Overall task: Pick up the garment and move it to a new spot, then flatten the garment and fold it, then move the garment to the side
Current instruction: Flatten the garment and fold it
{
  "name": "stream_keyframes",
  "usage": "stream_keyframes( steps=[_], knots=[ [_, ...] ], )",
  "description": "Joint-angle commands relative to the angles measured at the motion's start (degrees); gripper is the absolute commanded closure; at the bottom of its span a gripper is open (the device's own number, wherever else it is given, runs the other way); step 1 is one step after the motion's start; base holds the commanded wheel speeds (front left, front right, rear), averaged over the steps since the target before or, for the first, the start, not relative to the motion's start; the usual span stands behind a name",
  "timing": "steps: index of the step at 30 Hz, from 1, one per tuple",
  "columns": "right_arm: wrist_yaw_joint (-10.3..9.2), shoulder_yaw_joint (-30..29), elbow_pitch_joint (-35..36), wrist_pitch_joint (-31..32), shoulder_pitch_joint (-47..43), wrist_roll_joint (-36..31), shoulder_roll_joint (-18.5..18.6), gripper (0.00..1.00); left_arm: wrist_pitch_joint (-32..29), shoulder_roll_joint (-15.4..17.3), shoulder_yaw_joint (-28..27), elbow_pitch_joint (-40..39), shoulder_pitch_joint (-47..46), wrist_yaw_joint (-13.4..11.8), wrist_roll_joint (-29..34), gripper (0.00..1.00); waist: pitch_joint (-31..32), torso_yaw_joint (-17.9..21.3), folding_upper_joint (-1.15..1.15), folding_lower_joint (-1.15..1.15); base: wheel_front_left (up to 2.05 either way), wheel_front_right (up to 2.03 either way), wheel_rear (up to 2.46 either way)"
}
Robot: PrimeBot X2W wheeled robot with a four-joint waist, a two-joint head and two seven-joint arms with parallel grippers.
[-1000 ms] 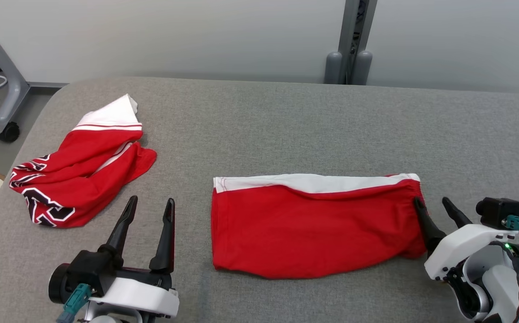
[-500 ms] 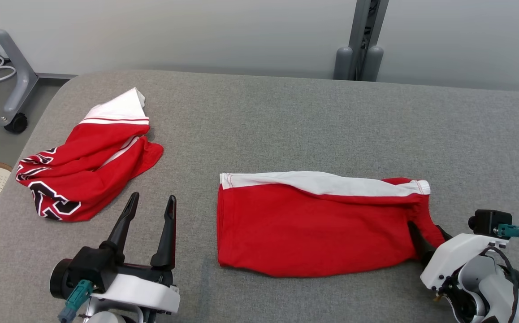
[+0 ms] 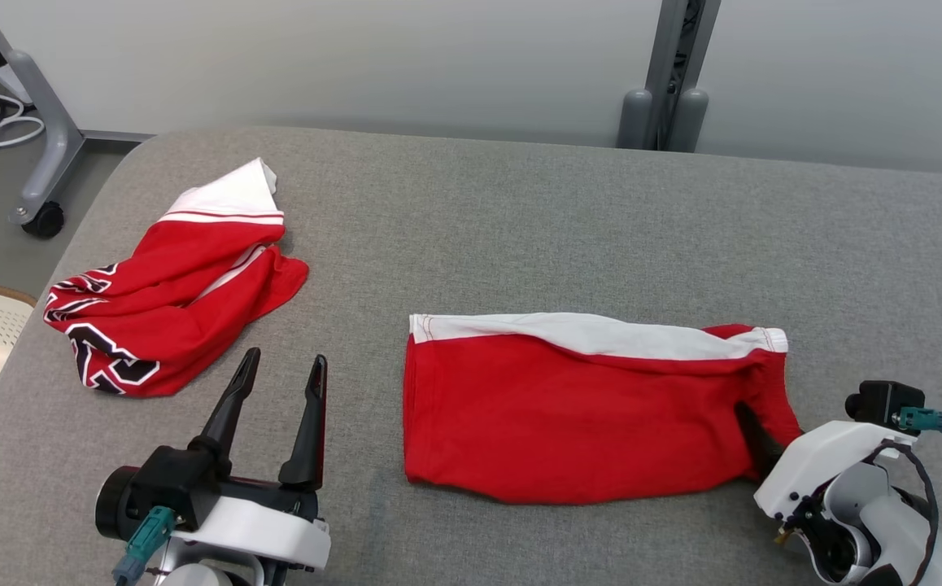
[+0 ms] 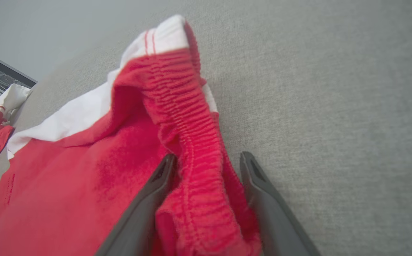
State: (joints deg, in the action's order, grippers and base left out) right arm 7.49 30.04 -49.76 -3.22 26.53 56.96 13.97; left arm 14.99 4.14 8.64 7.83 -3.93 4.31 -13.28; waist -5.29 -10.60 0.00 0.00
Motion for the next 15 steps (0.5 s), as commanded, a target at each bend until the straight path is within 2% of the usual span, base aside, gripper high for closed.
stream_keyframes(
  steps=[1,2,7,8,15],
  knots=[
    [0.02,0.53,-0.73,-0.29,0.08,0.6,-0.23,0.94,0.2,-0.04,-0.13,0.05,-0.64,0.3,0.26,0.0,0.08,-0.01,0.0,0.0,0.0,0.0,0.0],
    [0.02,0.9,-0.75,-0.69,0.29,0.83,-0.18,1.0,0.2,-0.1,-0.18,0.09,-0.59,0.33,0.32,0.0,0.14,-0.01,0.0,0.0,0.0,0.0,0.0],
    [0.02,1.94,-0.78,-3.21,0.87,2.31,0.75,1.0,0.2,-0.26,-0.46,0.09,-0.14,0.26,0.35,0.0,0.52,0.38,0.0,0.0,0.0,0.0,0.0],
    [0.01,2.74,-0.08,-5.57,1.03,2.95,2.34,1.0,0.2,-0.36,-0.58,-0.28,0.32,0.19,0.14,0.0,0.61,1.3,0.0,0.0,0.0,0.0,0.0],
    [0.01,3.88,0.63,-8.63,0.97,2.33,6.43,1.0,0.2,-0.61,-0.56,-0.16,0.8,0.31,-0.17,0.0,1.43,3.38,0.0,0.0,0.0,0.0,0.0]
  ],
)
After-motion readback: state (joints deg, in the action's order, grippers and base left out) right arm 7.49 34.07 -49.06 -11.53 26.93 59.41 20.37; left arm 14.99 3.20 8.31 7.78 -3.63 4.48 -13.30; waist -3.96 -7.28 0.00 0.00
